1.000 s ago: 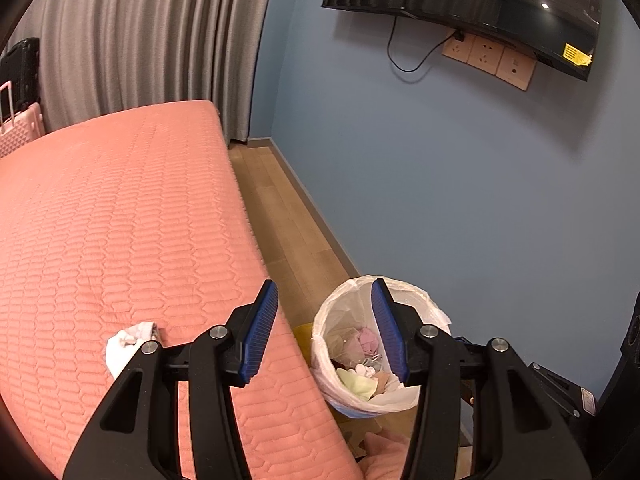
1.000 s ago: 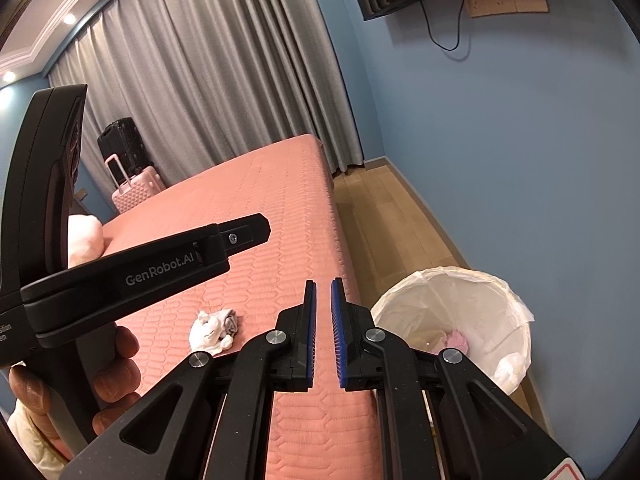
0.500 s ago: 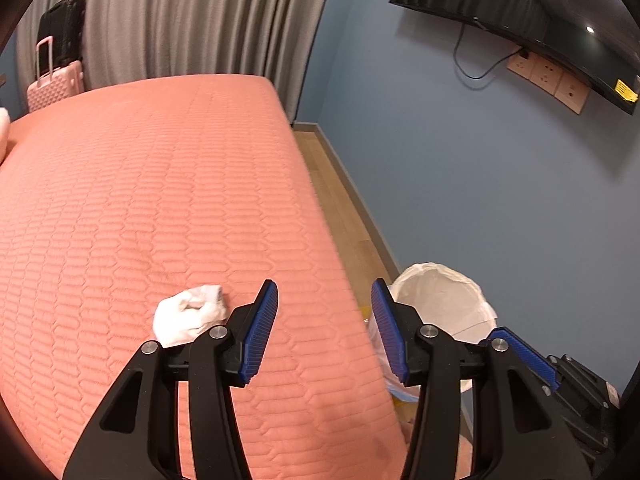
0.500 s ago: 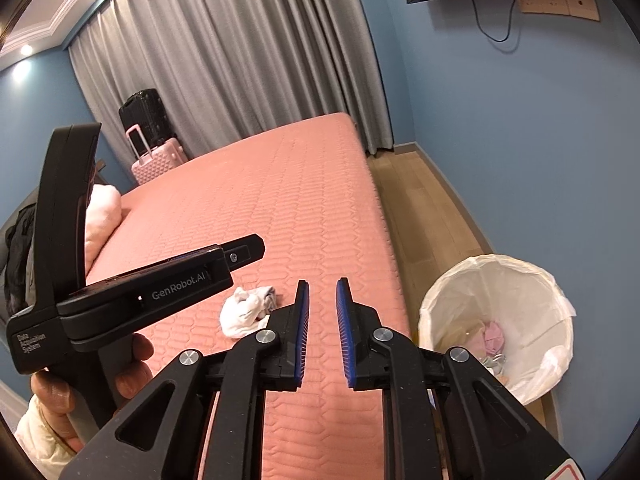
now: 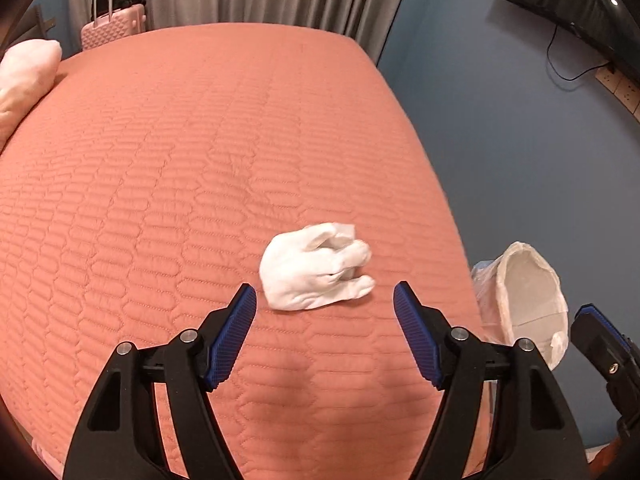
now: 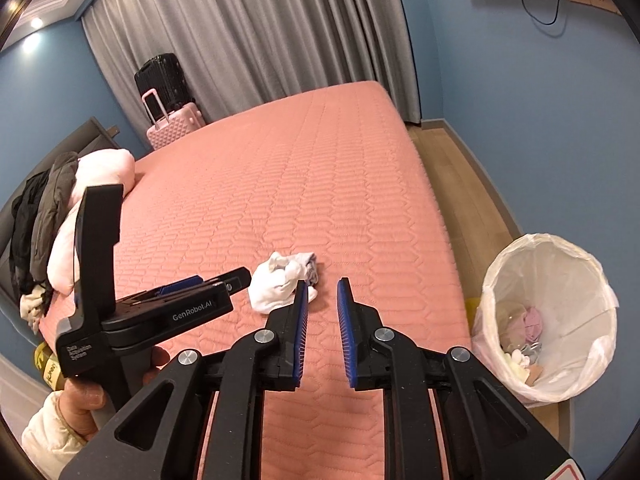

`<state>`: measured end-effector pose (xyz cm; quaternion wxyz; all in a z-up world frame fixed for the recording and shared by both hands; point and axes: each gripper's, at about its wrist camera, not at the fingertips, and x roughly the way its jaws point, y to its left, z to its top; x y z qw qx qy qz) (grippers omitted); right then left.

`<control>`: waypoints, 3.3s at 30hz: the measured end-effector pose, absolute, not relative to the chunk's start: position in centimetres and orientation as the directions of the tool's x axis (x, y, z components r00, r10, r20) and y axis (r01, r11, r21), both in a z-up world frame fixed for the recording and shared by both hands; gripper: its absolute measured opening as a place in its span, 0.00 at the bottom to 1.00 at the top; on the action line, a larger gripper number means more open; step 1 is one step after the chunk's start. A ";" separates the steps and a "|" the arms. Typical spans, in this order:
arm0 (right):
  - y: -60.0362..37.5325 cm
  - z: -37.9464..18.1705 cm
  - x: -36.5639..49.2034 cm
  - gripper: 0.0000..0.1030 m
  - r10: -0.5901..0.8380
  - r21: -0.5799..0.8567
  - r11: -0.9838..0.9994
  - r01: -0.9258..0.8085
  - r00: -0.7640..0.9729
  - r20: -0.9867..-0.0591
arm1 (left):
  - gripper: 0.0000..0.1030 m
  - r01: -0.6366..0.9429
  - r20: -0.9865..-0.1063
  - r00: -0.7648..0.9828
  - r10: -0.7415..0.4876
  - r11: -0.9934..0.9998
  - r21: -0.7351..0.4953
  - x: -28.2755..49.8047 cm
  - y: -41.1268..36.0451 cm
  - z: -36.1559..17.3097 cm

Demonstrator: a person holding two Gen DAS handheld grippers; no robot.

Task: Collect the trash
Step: 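Grasp the white sock with the left tool while the right tool grasps a grey sock, then carry the white sock and grey sock over the white bin with both tools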

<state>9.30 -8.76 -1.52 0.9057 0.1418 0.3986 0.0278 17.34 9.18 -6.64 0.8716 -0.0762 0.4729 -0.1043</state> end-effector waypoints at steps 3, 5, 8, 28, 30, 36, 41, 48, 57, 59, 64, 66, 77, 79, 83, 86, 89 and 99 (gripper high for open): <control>-7.9 -3.2 10.2 0.19 0.172 0.282 0.958 0.061 0.662 -0.730 | 0.66 0.092 -0.834 0.498 -0.237 0.971 -0.221 18.0 9.9 -8.9; -7.6 -4.3 10.9 0.20 0.176 0.283 0.957 0.065 0.647 -0.742 | 0.66 0.083 -0.849 0.475 -0.232 0.972 -0.220 18.5 10.4 -10.2; -7.3 -5.8 12.1 0.20 0.179 0.285 0.956 0.071 0.629 -0.757 | 0.66 0.072 -0.861 0.452 -0.231 0.972 -0.223 19.5 10.7 -11.8; -5.8 -11.1 18.7 0.21 0.205 0.292 0.954 0.072 0.557 -0.805 | 0.09 0.083 -0.848 0.411 -0.334 0.940 -0.330 21.1 13.0 -14.0; -5.4 -11.6 19.4 0.21 0.217 0.300 0.952 0.066 0.549 -0.807 | 0.09 0.072 -0.844 0.436 -0.313 0.947 -0.314 21.0 13.9 -13.2; -3.5 -12.7 21.7 0.40 0.216 0.287 0.957 0.049 0.543 -0.811 | 0.09 0.029 -0.827 0.501 -0.256 0.960 -0.279 21.4 17.3 -10.9; -2.7 -14.3 23.8 0.42 0.212 0.283 0.957 0.059 0.524 -0.825 | 0.09 0.028 -0.822 0.530 -0.209 0.973 -0.230 22.2 18.7 -9.8; -2.4 -17.4 25.1 0.22 0.213 0.279 0.957 0.075 0.469 -0.857 | 0.09 0.047 -0.816 0.544 -0.193 0.979 -0.200 22.9 16.6 -9.4; -4.5 -12.5 23.1 0.08 0.213 0.296 0.953 0.060 0.562 -0.799 | 0.09 0.091 -0.786 0.579 -0.214 0.976 -0.199 22.3 14.4 -6.5; -5.5 -10.2 22.6 0.08 0.211 0.302 0.952 0.055 0.596 -0.774 | 0.09 0.109 -0.773 0.593 -0.226 0.974 -0.201 22.0 13.6 -5.3; -7.7 -4.0 20.5 0.08 0.187 0.296 0.954 0.045 0.682 -0.707 | 0.09 0.157 -0.728 0.638 -0.252 0.968 -0.198 20.8 11.4 -1.6; -9.0 -1.7 19.1 0.08 0.174 0.294 0.955 0.045 0.715 -0.677 | 0.09 0.178 -0.706 0.656 -0.267 0.964 -0.199 20.2 10.5 0.0; -15.8 8.7 12.3 0.09 0.088 0.298 0.950 0.090 0.841 -0.533 | 0.09 0.315 -0.586 0.726 -0.360 0.931 -0.182 16.0 4.7 7.4; -16.9 10.0 11.0 0.09 0.069 0.298 0.949 0.102 0.855 -0.514 | 0.09 0.340 -0.569 0.731 -0.377 0.924 -0.175 15.4 3.5 8.4; -19.3 11.7 8.3 0.09 0.029 0.295 0.947 0.131 0.875 -0.482 | 0.09 0.389 -0.545 0.729 -0.414 0.906 -0.168 14.2 1.5 9.5; -20.9 12.6 6.5 0.09 0.004 0.295 0.943 0.151 0.885 -0.465 | 0.09 0.423 -0.532 0.724 -0.439 0.892 -0.161 13.4 0.0 10.2; -22.3 13.0 5.2 0.09 -0.020 0.295 0.940 0.171 0.892 -0.452 | 0.09 0.455 -0.524 0.715 -0.462 0.878 -0.152 12.5 -1.3 10.6; -26.4 13.0 0.8 0.09 -0.095 0.302 0.921 0.246 0.893 -0.439 | 0.09 0.534 -0.524 0.681 -0.512 0.836 -0.124 10.1 -5.7 11.1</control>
